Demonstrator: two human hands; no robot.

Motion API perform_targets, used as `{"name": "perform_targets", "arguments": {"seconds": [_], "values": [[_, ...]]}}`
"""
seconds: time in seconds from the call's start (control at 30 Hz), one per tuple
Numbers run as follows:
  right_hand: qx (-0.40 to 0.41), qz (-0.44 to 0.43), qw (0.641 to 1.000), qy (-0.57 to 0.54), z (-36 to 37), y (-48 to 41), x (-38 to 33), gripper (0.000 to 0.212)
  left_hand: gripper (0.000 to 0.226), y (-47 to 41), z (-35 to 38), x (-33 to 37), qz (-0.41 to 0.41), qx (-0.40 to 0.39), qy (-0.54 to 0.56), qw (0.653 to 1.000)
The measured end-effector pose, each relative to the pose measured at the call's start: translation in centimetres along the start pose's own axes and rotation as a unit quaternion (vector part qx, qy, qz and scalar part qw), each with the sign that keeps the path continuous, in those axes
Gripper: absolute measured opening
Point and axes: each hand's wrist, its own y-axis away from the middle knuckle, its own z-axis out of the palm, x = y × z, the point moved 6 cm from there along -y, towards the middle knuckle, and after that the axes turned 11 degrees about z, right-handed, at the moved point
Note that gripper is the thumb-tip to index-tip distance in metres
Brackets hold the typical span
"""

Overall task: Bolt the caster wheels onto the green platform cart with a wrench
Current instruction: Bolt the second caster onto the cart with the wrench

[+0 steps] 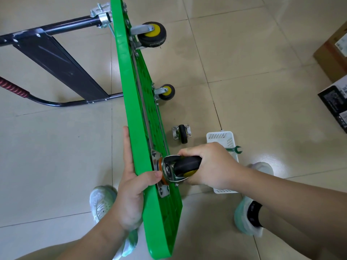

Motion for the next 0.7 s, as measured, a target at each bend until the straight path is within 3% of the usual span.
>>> {"name": "perform_targets", "arguments": {"seconds": [0.3, 0.47, 0.7], "values": [[0.027, -0.028, 0.998, 0.058, 0.40, -0.64, -0.55, 0.051, 0.118, 0.10, 0.13, 0.00, -0.001, -0.010, -0.002, 1.000], [0.038, -0.043, 0.995, 0.080, 0.21, -0.56, -0.50, 0.057, 0.109, -0.02, -0.02, -0.04, -0.002, -0.012, 0.004, 1.000], [0.070, -0.081, 0.990, 0.096, 0.35, -0.62, -0.69, 0.050, 0.111, -0.02, 0.04, -0.05, 0.003, -0.030, 0.003, 1.000]]}}
